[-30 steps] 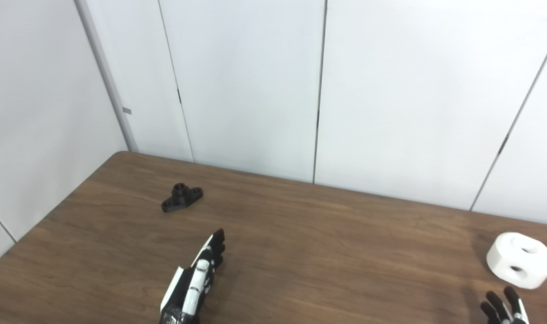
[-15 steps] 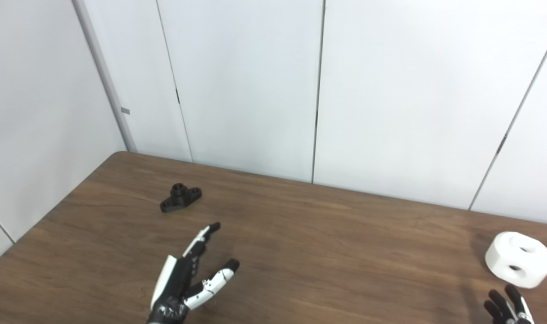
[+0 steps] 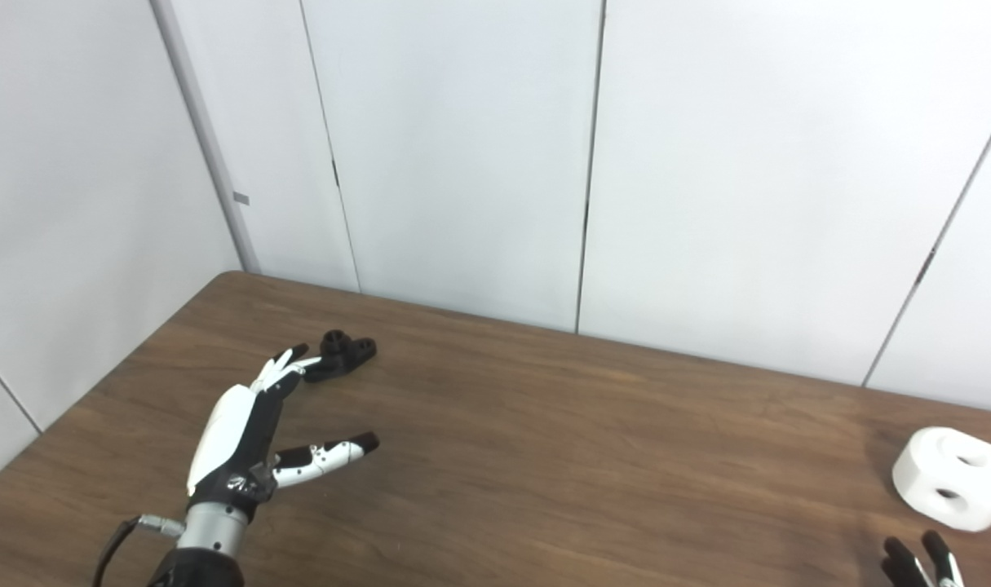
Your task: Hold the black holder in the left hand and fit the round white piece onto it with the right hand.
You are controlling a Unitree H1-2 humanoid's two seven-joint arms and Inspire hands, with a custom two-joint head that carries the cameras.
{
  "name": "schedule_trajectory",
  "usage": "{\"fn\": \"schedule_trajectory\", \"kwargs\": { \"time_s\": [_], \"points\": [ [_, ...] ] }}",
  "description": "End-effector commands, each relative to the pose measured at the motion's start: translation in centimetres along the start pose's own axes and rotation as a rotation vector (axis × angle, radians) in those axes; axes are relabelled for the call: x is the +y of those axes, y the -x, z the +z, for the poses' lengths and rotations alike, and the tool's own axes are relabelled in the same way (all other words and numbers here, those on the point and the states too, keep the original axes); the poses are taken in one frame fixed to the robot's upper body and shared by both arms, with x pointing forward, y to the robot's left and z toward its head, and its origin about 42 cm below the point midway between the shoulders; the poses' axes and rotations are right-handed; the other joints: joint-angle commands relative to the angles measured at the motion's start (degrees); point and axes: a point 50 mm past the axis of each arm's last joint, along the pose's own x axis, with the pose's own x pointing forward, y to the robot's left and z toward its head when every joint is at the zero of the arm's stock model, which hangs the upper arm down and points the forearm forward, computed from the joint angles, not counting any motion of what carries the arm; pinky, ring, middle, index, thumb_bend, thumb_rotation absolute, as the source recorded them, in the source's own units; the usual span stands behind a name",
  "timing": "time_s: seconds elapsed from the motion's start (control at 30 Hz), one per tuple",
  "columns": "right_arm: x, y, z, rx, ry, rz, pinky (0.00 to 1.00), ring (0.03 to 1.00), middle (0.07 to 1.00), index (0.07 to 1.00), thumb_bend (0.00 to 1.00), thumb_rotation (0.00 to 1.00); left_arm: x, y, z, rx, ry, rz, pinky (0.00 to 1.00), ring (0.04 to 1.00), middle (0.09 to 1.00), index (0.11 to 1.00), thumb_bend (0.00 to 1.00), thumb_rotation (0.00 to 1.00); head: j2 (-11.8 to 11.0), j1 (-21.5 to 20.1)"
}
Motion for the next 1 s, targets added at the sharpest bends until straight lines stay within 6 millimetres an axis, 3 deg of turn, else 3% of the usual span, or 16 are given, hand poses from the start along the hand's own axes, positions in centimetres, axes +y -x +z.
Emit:
{"fn": "schedule_trajectory", "kwargs": {
  "time_s": [0.0,0.47,0.97],
  "points": [
    [0.3,-0.5,1.3,-0.082,-0.005,0.010,1.00,0.943,0.925,1.000,0.68,0.91,2.0,-1.9,0.3,-0.034,-0.072,0.084,1.00,1.000,0.962,0.784,0.92,0.36,0.2,0.0],
    [0.6,-0.4,1.6,-0.087,-0.014,0.009,1.00,0.919,0.921,1.000,0.70,0.91,3.5,-7.5,-2.2,0.096,-0.188,0.148,1.00,1.000,0.944,0.758,0.88,0.31,0.6,-0.6],
    [0.8,-0.1,1.5,-0.090,0.000,0.019,1.00,0.937,0.924,1.000,0.69,0.91,1.6,-13.2,-3.1,0.162,-0.243,0.075,1.00,1.000,0.948,0.778,0.89,0.35,0.9,-1.6]
  ]
}}
